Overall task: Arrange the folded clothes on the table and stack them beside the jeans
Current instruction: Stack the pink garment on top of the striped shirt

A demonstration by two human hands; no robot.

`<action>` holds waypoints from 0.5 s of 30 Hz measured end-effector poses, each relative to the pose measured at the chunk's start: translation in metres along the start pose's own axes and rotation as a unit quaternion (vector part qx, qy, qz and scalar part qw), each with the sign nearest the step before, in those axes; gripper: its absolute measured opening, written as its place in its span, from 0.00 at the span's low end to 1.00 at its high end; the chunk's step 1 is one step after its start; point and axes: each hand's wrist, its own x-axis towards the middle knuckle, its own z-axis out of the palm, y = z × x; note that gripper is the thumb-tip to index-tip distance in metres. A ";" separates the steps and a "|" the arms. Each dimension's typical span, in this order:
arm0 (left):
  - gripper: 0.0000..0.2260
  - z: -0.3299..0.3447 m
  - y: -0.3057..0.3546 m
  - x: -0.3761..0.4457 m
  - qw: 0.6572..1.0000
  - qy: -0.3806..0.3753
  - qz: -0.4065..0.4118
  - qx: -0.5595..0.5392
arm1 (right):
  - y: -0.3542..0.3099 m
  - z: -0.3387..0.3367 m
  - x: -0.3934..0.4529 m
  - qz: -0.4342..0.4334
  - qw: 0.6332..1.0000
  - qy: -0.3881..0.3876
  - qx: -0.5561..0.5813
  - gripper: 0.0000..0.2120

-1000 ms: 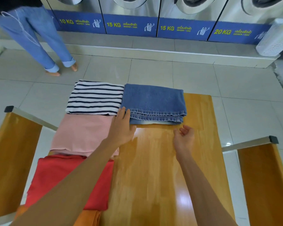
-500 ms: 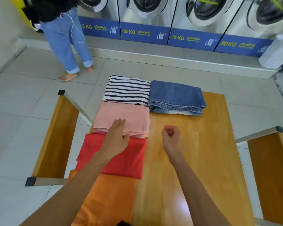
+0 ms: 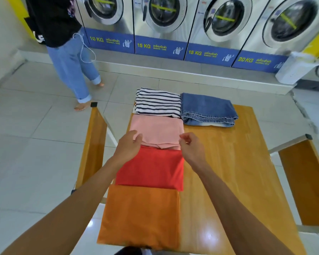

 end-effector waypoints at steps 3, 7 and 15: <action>0.24 -0.003 -0.007 0.013 1.000 -0.002 0.000 0.010 | -0.004 0.000 0.018 0.010 1.000 -0.006 -0.017 0.11; 0.24 -0.003 -0.013 0.030 0.999 -0.015 -0.008 0.044 | -0.003 0.006 0.043 0.019 1.000 0.008 -0.018 0.19; 0.16 0.018 -0.018 0.091 0.998 0.036 -0.023 0.040 | 0.035 0.049 0.096 0.071 0.991 -0.017 -0.112 0.30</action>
